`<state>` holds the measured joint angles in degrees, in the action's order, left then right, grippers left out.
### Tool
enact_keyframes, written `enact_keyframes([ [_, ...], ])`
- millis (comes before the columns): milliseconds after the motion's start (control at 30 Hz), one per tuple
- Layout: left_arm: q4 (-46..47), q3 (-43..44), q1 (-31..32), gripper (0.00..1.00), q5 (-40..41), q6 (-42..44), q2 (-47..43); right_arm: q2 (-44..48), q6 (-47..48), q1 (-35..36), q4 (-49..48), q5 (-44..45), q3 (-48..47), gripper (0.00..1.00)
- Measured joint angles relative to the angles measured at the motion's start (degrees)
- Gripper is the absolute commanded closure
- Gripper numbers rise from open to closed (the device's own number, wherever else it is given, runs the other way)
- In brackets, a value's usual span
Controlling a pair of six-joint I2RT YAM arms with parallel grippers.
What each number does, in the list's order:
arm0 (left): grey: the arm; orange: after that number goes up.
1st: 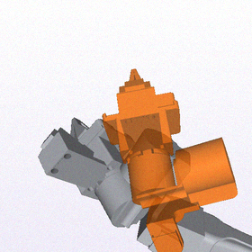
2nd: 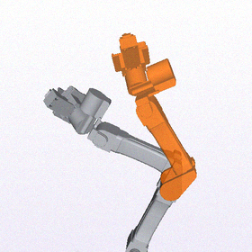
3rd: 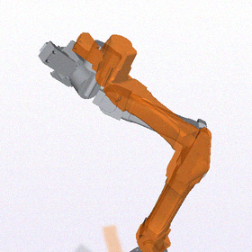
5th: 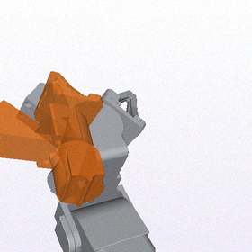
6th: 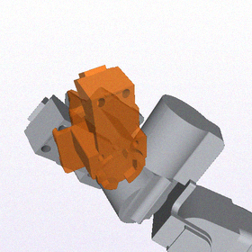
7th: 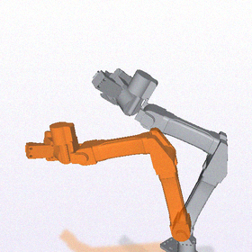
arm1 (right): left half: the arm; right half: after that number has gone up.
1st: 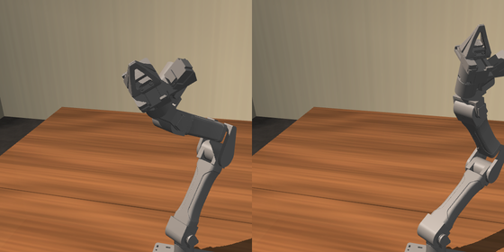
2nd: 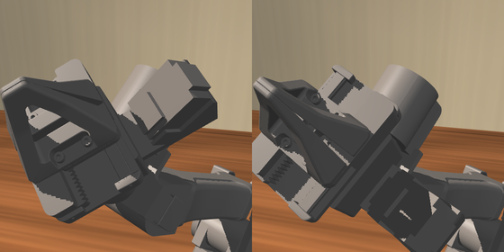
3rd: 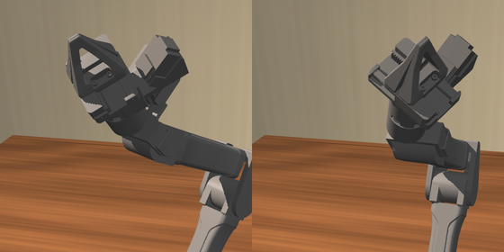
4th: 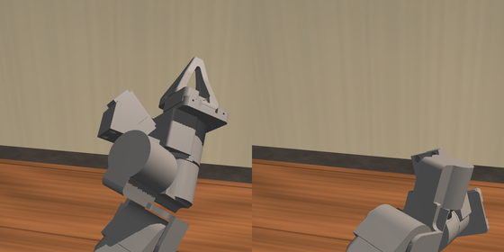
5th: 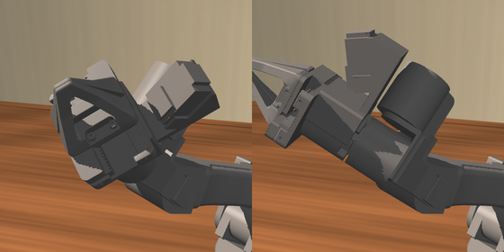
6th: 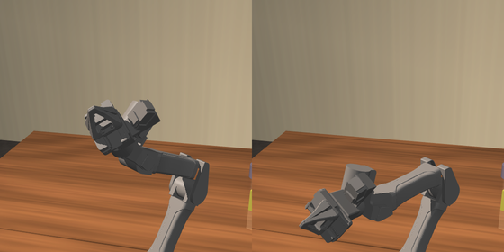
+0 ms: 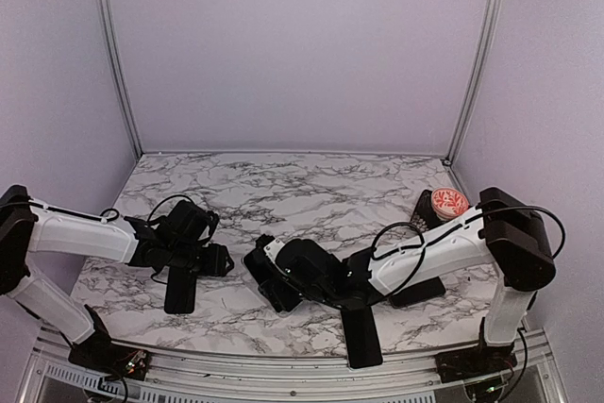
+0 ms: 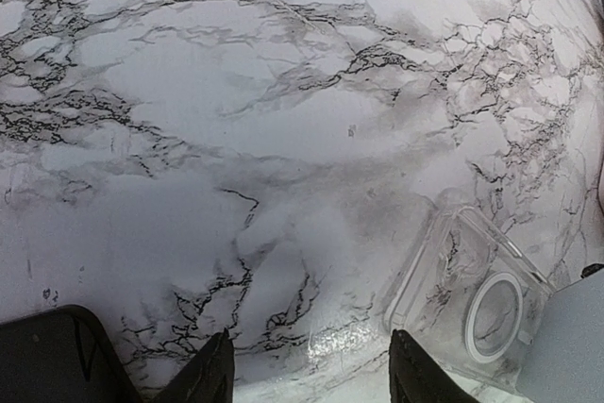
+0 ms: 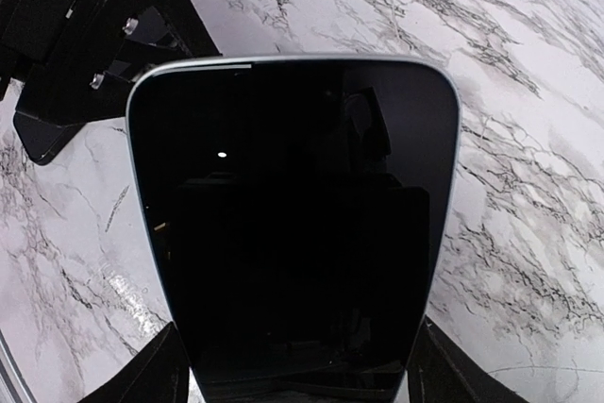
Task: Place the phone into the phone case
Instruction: Install the phone into the phone case.
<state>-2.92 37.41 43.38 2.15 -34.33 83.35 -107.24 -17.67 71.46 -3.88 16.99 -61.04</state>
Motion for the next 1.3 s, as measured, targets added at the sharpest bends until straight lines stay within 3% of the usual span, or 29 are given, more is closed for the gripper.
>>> enact_keyframes([
  [333,0.00,0.09,-0.11,0.44,-0.02,0.28,0.02,-0.39,-4.81,0.37,10.82,0.74,-7.87,0.57],
  [1300,0.00,0.09,-0.11,0.44,-0.15,0.83,0.11,-3.10,-8.02,0.98,13.38,1.95,-6.97,0.60],
])
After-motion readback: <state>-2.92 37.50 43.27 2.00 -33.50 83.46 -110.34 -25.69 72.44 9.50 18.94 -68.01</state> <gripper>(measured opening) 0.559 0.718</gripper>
